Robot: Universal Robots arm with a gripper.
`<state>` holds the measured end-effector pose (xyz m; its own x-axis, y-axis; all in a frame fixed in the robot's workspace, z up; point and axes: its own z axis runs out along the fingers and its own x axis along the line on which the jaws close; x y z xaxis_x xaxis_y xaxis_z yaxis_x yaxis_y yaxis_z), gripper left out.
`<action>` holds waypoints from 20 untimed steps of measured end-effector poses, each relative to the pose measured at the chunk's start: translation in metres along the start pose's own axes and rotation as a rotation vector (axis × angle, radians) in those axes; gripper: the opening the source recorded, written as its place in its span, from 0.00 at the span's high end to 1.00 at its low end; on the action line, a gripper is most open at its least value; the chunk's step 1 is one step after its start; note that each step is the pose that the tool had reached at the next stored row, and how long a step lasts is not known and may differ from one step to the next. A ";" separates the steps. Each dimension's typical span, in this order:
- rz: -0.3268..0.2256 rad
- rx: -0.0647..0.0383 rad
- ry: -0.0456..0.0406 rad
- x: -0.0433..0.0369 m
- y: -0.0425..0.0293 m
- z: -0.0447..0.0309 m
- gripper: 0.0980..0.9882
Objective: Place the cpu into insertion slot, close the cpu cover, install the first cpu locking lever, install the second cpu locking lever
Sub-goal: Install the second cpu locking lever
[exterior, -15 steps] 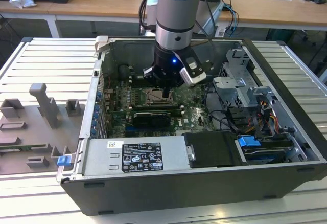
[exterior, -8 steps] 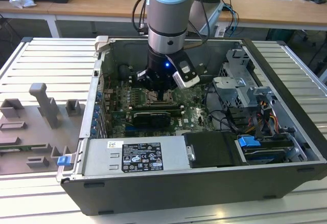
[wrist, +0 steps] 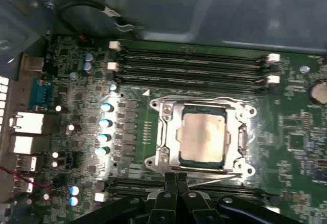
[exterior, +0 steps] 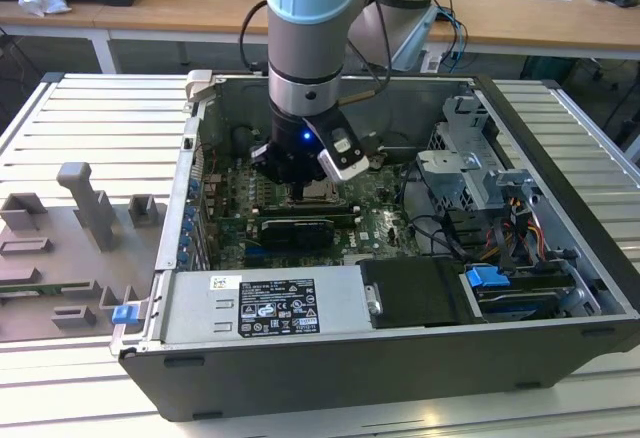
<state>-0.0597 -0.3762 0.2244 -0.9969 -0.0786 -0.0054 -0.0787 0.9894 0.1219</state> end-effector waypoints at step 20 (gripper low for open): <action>-0.022 -0.095 -0.0062 0.0151 -0.0157 0.0150 0.99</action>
<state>-0.0736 -0.3911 0.2075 -0.9950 -0.0987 -0.0152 -0.0997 0.9714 0.2153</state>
